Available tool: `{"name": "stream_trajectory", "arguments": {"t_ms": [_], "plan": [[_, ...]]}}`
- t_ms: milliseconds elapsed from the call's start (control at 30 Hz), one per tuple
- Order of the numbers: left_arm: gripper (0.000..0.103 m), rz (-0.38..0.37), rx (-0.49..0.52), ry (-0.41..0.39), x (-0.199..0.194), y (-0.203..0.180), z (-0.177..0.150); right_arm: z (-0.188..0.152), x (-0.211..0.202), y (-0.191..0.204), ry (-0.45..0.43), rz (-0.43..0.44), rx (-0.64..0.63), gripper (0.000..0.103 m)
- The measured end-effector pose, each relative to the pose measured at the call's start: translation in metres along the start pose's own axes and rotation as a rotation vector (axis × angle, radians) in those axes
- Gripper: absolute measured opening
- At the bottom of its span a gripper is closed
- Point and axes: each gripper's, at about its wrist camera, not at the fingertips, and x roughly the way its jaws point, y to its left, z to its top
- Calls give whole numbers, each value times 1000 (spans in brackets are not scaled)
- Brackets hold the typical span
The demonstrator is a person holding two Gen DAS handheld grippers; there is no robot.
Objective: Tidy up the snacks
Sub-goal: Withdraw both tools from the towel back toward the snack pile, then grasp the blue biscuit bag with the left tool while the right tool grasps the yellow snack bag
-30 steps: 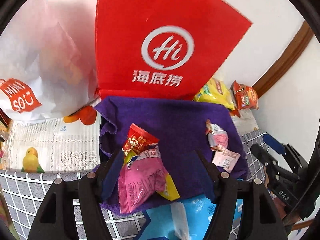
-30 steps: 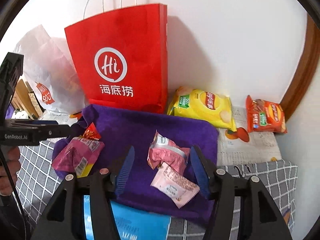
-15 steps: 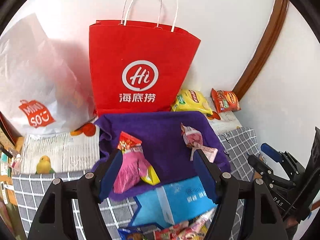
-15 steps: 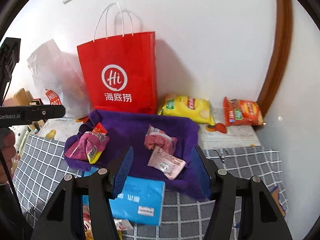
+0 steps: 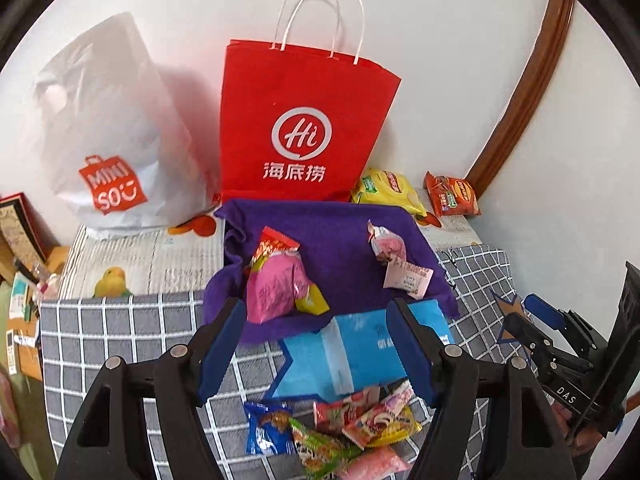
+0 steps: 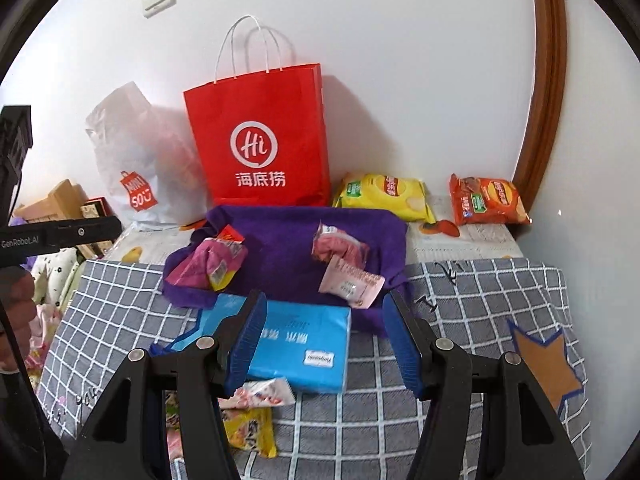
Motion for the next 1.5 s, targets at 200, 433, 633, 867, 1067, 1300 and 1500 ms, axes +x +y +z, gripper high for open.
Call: {"name": "stream_trajectory", "arguments": {"t_ms": [200, 433, 633, 867, 1067, 1300, 1500], "plan": [[71, 18, -15, 16, -3, 7, -20, -15, 3, 2, 47, 24, 27, 60], [71, 35, -48, 48, 1, 22, -40, -37, 11, 12, 80, 24, 12, 60], [71, 46, -60, 69, 4, 32, -54, -59, 32, 25, 168, 86, 22, 60], [71, 44, -77, 80, 6, 42, -63, -82, 41, 53, 220, 176, -27, 60], [71, 34, -80, 105, 13, 45, -73, -94, 45, 70, 228, 212, -46, 69], [71, 40, -94, 120, 17, 52, -82, -105, 65, 83, 305, 206, -83, 69], [71, 53, -105, 134, 21, 58, -90, -115, 87, 73, 311, 163, -44, 70]]}}
